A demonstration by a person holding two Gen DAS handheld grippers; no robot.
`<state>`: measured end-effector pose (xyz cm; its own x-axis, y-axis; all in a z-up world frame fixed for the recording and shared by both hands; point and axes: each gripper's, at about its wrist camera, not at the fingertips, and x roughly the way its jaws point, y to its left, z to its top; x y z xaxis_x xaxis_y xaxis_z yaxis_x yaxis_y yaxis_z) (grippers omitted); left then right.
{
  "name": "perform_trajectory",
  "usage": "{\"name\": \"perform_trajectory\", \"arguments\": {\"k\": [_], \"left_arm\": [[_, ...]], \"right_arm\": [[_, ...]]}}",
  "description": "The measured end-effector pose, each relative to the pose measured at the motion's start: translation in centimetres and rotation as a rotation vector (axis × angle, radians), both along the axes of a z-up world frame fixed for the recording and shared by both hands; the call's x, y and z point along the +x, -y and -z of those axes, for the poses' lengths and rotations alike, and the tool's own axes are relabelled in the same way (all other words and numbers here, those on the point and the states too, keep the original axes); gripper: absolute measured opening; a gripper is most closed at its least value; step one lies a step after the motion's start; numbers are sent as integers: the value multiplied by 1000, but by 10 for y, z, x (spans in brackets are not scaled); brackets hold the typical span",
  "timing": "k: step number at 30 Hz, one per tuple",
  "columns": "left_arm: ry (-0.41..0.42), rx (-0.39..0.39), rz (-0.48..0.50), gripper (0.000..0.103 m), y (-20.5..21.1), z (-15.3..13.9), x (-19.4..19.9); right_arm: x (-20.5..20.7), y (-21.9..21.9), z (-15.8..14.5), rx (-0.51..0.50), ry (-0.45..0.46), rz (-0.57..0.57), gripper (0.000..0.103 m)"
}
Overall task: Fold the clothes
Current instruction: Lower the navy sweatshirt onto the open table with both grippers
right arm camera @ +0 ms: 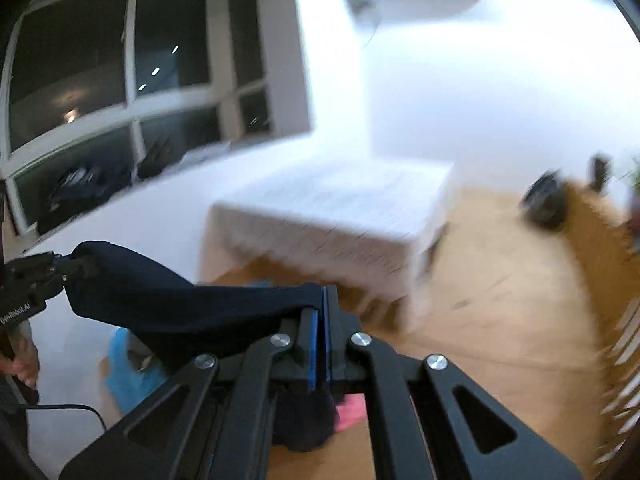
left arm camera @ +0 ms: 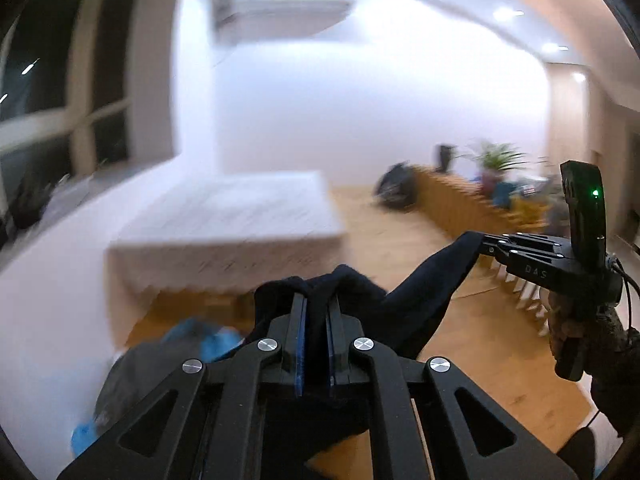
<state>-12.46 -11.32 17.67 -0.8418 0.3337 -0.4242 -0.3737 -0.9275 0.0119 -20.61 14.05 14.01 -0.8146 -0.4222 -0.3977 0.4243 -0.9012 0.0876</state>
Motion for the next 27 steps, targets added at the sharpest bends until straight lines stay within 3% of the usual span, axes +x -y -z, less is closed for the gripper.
{"name": "perform_trajectory", "arguments": {"k": [4, 7, 8, 10, 12, 15, 17, 19, 22, 27], "left_arm": [[-18, 30, 220, 9, -92, -35, 23], [60, 69, 379, 31, -145, -27, 27], [89, 66, 413, 41, -156, -18, 30], [119, 27, 426, 43, -164, 5, 34], [144, -40, 369, 43, -156, 36, 29], [242, -102, 220, 43, -108, 100, 11], [330, -128, 120, 41, -72, 148, 4], [425, -134, 55, 41, -43, 194, 2], [566, -128, -27, 41, -3, 262, -1], [657, -87, -107, 41, 32, 317, 10]], "right_arm": [[39, -97, -31, 36, -57, 170, 2], [63, -156, -21, 120, -39, 313, 2], [67, -173, -7, 168, -2, 364, 2], [74, -209, 32, 287, 106, 474, 3], [74, -236, 86, 384, 261, 529, 8], [76, -258, 160, 331, 483, 506, 14], [79, -253, 200, 303, 571, 502, 14], [81, -231, 231, 321, 596, 482, 17], [72, -172, 273, 329, 629, 338, 28], [55, -50, 331, 278, 664, 62, 38]]}}
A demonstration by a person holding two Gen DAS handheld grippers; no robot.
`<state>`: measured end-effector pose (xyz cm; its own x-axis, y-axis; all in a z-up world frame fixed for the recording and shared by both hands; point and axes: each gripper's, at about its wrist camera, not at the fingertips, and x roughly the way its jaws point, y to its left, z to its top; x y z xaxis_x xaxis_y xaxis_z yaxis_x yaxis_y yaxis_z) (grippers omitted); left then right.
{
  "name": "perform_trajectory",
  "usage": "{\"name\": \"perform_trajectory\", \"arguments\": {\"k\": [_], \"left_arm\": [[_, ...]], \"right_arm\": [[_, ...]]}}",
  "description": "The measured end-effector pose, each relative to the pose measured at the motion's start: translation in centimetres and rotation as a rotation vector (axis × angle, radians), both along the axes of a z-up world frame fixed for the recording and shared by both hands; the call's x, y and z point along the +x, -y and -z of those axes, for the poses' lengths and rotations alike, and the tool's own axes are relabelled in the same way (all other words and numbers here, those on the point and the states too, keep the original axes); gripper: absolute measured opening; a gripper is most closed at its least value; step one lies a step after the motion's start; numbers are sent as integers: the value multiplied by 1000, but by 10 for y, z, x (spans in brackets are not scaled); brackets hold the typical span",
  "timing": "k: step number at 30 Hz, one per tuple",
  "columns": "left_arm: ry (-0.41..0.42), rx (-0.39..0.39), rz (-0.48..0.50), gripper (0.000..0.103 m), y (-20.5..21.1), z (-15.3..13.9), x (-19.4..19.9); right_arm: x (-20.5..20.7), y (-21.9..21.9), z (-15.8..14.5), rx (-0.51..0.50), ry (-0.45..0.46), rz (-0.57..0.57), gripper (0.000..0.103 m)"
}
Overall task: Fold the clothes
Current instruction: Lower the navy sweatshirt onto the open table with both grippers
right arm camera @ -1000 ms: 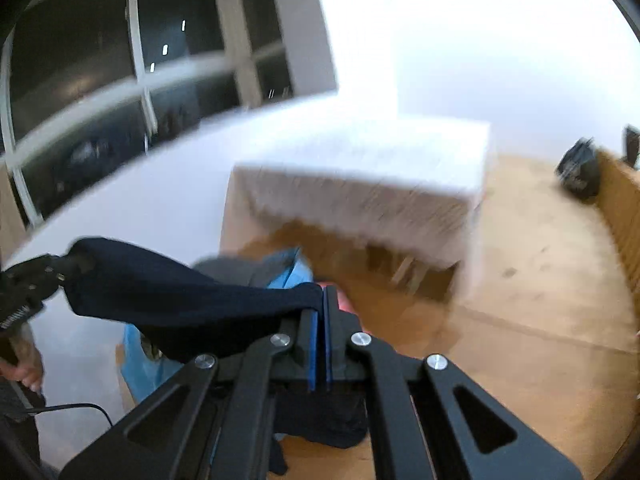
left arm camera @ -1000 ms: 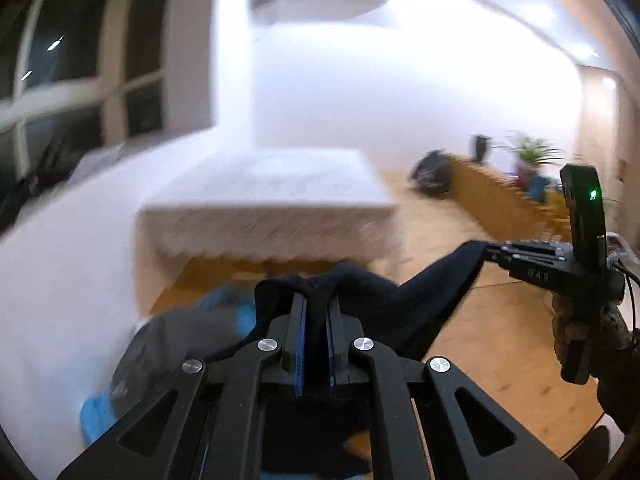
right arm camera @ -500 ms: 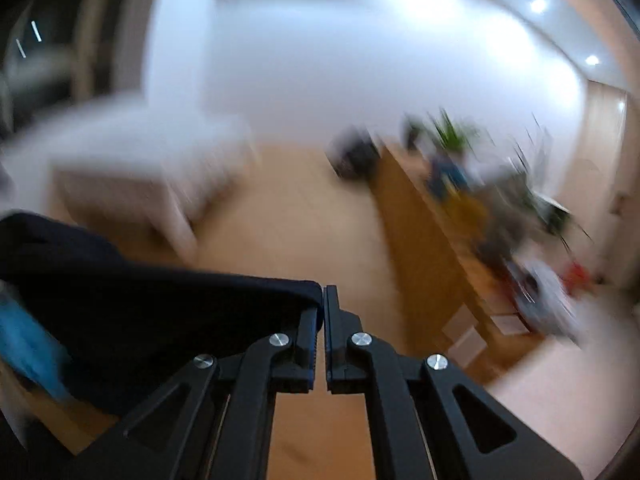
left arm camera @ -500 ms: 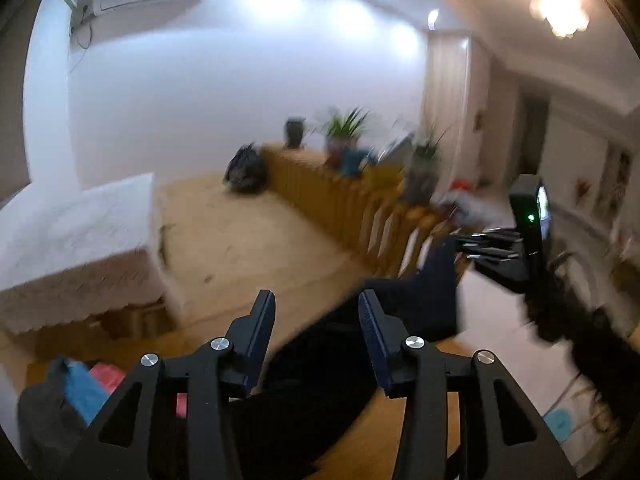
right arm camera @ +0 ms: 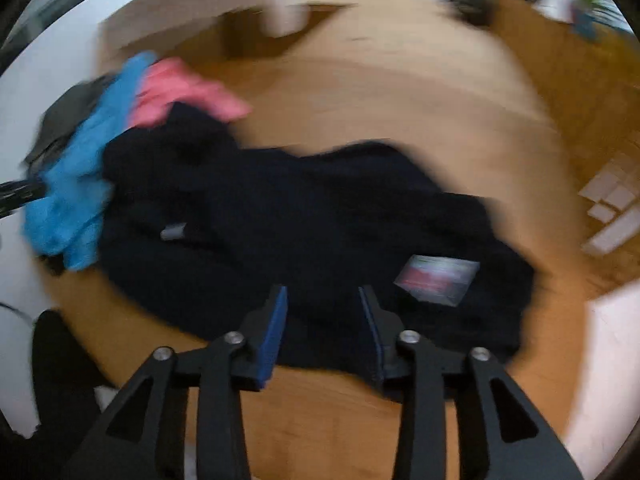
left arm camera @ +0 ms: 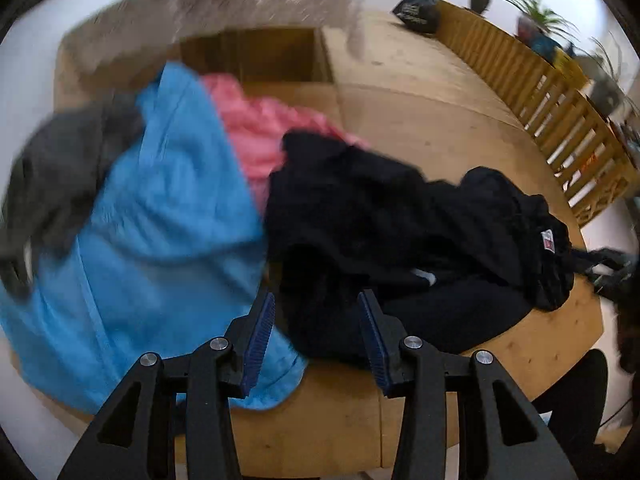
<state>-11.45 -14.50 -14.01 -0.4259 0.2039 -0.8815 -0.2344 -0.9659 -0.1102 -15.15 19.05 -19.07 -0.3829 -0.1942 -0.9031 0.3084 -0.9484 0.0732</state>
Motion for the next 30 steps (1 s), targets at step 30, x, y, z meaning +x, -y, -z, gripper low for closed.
{"name": "perform_trajectory", "arguments": {"k": [30], "left_arm": [[-46, -34, 210, 41, -50, 2, -39]], "right_arm": [[-53, -123, -27, 144, -49, 336, 10]]}}
